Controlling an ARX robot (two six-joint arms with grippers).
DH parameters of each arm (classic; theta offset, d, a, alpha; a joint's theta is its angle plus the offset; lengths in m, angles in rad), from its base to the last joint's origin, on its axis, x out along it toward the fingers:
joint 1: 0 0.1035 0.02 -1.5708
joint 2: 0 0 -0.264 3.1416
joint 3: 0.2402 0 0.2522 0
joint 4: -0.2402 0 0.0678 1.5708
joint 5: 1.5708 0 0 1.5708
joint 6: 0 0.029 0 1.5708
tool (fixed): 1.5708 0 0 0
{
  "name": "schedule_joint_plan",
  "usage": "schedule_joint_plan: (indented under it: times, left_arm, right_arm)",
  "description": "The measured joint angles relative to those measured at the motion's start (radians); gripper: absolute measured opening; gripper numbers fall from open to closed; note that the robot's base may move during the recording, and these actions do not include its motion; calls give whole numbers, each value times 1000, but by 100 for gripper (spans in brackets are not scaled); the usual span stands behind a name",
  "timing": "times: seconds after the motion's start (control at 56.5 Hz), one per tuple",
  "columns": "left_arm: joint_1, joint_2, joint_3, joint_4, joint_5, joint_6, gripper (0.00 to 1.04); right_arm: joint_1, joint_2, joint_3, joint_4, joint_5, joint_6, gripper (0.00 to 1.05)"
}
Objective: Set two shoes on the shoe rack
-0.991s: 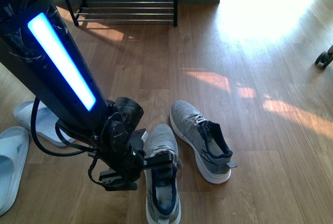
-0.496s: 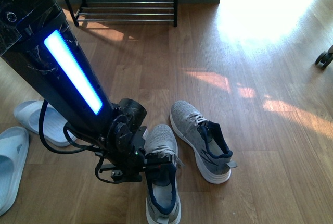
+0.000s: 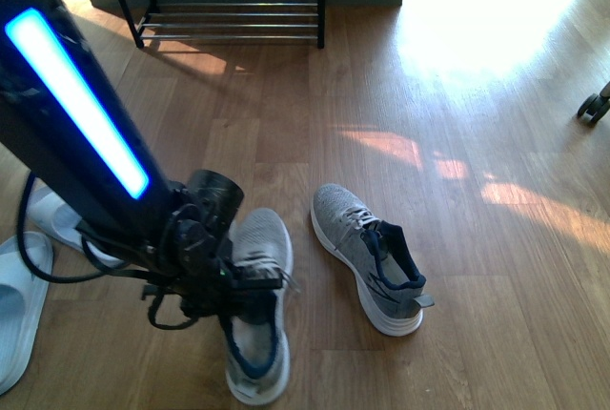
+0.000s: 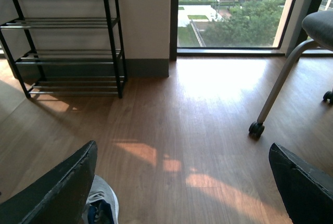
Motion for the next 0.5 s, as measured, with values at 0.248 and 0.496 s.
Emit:
schedule_joint_plan:
  times: [0.248, 0.496]
  left_arm:
    - [108, -311, -290, 220, -196, 44, 3]
    - [149, -796, -700, 389, -338, 78, 3]
  right_arm:
    - [0, 0, 0, 0, 0, 0, 96]
    - [0, 0, 0, 0, 0, 0, 96]
